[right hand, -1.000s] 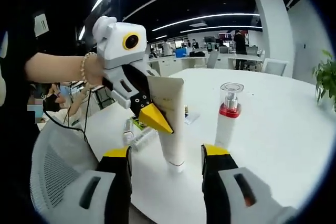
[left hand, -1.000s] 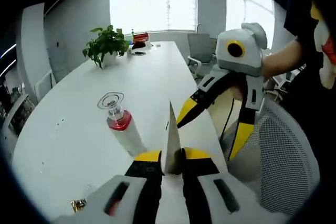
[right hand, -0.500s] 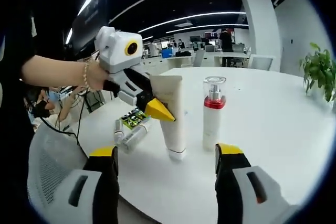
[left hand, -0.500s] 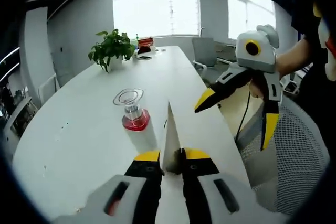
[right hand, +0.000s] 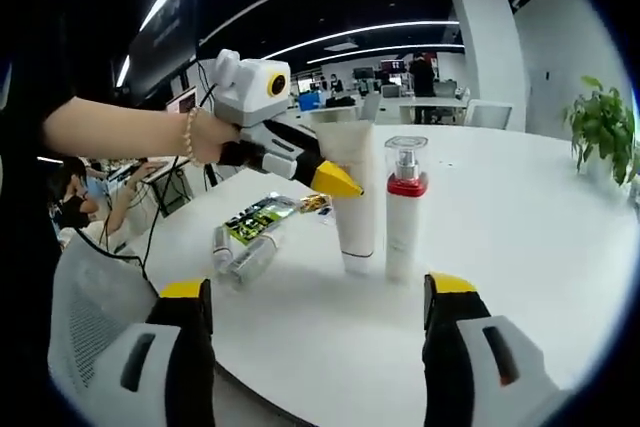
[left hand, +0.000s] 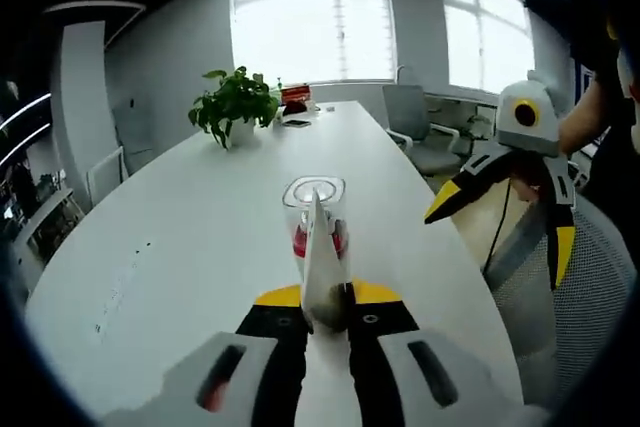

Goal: Arrange the skincare products in the storage area until every visible bottle or jar stands upright without overlapping.

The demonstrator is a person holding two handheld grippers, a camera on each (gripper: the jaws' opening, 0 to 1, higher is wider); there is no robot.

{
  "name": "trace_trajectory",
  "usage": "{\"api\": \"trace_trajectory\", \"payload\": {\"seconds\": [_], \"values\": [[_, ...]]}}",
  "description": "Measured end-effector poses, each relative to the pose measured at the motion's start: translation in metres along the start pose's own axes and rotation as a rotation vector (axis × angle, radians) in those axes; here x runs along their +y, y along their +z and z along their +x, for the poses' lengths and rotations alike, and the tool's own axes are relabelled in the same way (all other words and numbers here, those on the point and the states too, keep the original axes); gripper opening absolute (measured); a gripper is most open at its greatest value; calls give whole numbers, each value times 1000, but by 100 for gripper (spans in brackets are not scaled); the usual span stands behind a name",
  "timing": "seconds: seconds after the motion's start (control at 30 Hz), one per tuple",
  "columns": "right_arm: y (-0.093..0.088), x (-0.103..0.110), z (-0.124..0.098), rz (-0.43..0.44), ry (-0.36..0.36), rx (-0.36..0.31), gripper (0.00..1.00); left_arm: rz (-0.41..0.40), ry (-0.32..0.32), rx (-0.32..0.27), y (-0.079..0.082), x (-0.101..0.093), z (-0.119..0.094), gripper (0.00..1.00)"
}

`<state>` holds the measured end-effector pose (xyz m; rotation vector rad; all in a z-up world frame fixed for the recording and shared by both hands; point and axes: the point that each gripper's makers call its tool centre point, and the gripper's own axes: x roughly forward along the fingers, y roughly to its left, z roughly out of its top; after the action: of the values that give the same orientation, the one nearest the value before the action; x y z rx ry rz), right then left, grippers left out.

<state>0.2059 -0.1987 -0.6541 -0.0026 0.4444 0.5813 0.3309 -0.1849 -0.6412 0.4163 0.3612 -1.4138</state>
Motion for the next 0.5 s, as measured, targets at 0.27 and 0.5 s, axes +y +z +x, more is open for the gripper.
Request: {"api": "trace_trajectory", "payload": {"seconds": [0.27,0.5], "values": [[3,0,1,4,2,-7,86,8,-4,-13,3,10,5,11],[3,1,2,7,5,-10,86,-27,7,-12,2,12,4,13]]}}
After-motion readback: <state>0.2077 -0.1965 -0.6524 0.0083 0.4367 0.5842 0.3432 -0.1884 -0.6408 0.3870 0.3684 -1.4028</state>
